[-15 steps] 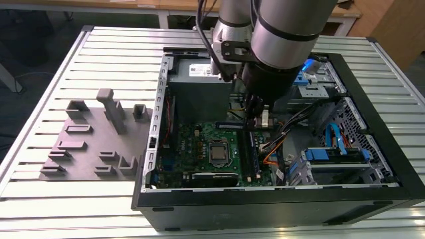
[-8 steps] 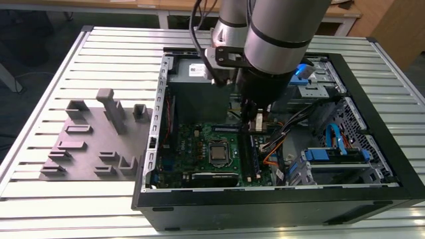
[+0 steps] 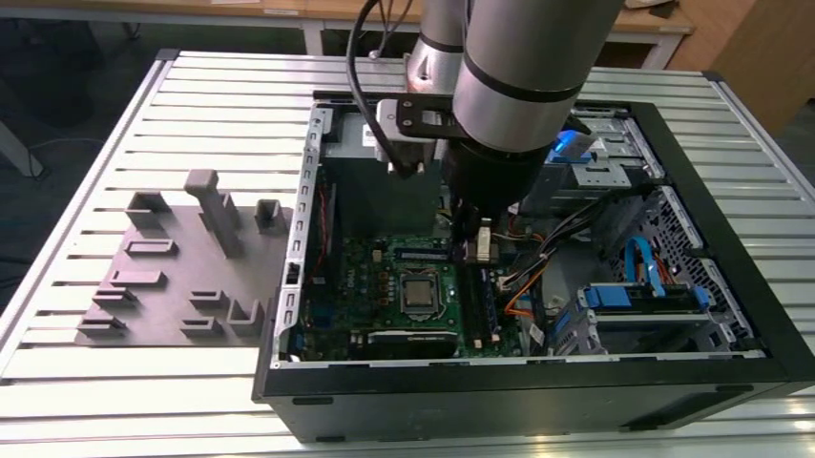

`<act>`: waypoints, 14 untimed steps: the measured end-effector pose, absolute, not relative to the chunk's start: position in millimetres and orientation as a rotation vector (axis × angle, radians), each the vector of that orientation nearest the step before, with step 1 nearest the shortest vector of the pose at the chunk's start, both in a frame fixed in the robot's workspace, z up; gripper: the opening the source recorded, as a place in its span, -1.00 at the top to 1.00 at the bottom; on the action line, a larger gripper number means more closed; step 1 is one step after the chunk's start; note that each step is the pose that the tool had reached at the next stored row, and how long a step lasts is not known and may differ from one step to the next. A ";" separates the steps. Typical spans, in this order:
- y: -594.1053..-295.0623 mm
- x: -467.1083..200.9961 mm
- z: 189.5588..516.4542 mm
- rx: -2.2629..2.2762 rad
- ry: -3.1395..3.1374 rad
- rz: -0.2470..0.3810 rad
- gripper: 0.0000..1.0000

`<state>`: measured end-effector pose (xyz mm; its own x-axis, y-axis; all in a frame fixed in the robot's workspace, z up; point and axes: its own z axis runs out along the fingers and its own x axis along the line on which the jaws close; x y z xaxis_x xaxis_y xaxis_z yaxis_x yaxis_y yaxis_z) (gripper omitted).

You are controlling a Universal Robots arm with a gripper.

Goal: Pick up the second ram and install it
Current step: 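Pick up the second ram and move it above second insertion slot, then insert the second ram into the second slot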

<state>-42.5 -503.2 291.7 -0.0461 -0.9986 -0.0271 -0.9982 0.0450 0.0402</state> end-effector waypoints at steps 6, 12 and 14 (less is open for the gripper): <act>-503.3 -42.4 291.7 2.164 -2.265 -0.075 0.73; -503.4 -42.4 291.7 2.164 -2.265 -0.075 0.73; -503.4 -42.4 291.7 2.164 -2.265 -0.075 0.73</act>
